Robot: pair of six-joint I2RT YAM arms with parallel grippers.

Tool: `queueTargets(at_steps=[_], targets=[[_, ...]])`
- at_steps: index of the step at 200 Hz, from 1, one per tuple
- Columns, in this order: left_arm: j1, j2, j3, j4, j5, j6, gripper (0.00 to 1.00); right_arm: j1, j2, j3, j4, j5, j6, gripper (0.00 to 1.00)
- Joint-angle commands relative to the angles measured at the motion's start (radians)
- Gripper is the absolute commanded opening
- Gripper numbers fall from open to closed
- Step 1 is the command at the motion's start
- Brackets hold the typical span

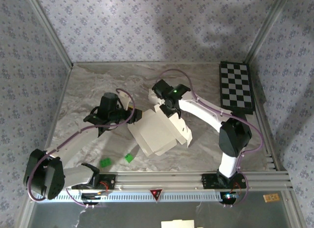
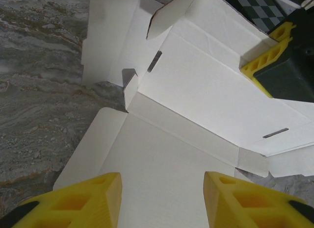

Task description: Fold the paper box

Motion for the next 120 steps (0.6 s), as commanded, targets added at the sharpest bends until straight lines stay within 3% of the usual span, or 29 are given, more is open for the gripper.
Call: queueTargets(at_steps=[1,120], targets=[[-0.008,-0.003,-0.002,0.009,0.016,-0.005,0.48,0.028,0.073,-0.032,-0.059,-0.052,0.015,0.00],[-0.002,-0.021,0.012,-0.010,-0.015,0.015,0.48,0.057,0.096,-0.031,-0.052,-0.075,0.026,0.00]])
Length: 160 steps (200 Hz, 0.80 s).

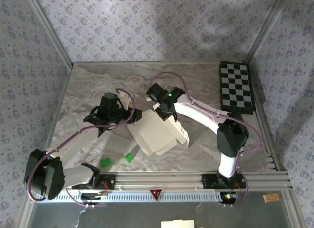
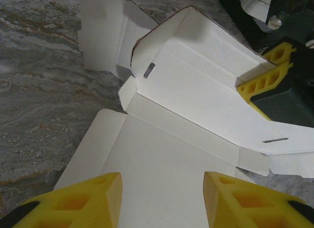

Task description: Fold the paper box

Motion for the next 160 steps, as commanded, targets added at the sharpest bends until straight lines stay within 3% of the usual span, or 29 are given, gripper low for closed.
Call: queueTargets(at_steps=[1,80,119,160], targets=[[-0.003,-0.020,0.012,-0.008,-0.011,0.014,0.48,0.000,0.077,-0.043,-0.053,-0.082,0.013,0.00],[-0.001,-0.029,0.036,-0.027,-0.024,0.049,0.48,-0.056,-0.008,-0.048,-0.029,-0.094,-0.069,0.00],[0.030,-0.006,0.098,-0.061,-0.057,0.085,0.53,-0.154,-0.095,-0.049,-0.012,-0.249,-0.188,0.00],[0.089,0.049,0.153,0.004,0.102,0.141,0.67,-0.234,-0.224,-0.132,0.086,-0.397,-0.338,0.00]])
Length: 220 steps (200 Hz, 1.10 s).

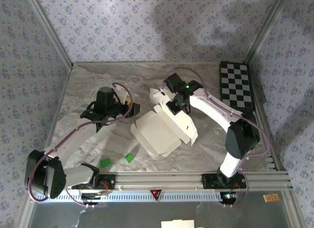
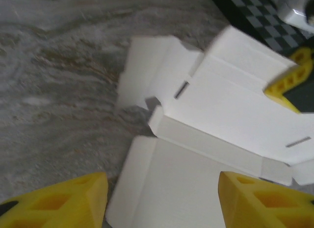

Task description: Fold the paper box

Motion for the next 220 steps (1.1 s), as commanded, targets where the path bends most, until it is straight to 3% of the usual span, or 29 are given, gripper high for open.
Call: queueTargets(at_steps=[1,64,142,175,220], targets=[[0.020,0.033,0.057,0.040,0.113,0.069,0.67,-0.033,-0.105,-0.053,0.050,-0.140,-0.135,0.00],[0.020,0.183,0.187,0.046,0.202,0.304,0.70,-0.116,-0.182,-0.082,0.082,-0.283,-0.231,0.00],[0.021,0.373,0.362,0.075,0.264,0.351,0.68,-0.119,-0.175,-0.078,0.083,-0.307,-0.233,0.00],[0.019,0.409,0.424,0.017,0.370,0.379,0.45,-0.121,-0.172,-0.077,0.082,-0.301,-0.230,0.00],[0.007,0.385,0.407,0.003,0.352,0.399,0.11,-0.133,-0.165,-0.077,0.099,-0.291,-0.188,0.00]])
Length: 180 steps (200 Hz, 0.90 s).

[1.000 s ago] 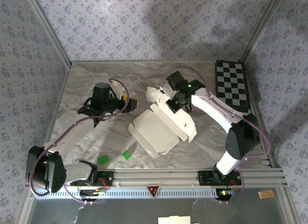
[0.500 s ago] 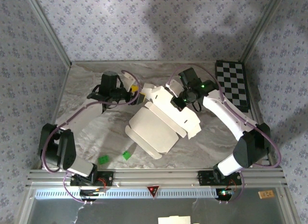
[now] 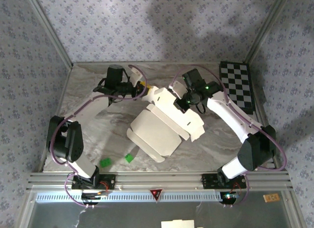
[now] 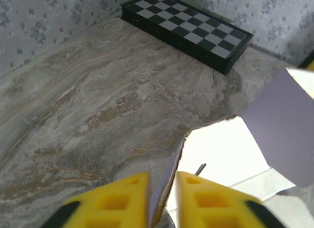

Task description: Fold the paper box

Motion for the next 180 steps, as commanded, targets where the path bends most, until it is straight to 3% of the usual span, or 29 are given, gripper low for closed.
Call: queueTargets(at_steps=[1,73,180], targets=[[-0.010,-0.024,0.017,-0.026,0.032,0.031,0.11,-0.011,0.007,0.013,0.012,-0.007,0.030,0.00],[-0.063,-0.050,0.011,-0.107,-0.034,0.012,0.04,-0.018,0.062,0.059,0.046,0.073,0.130,0.00],[-0.108,-0.066,-0.181,0.067,-0.139,-0.229,0.02,0.075,0.126,0.089,0.058,0.273,0.215,0.00]])
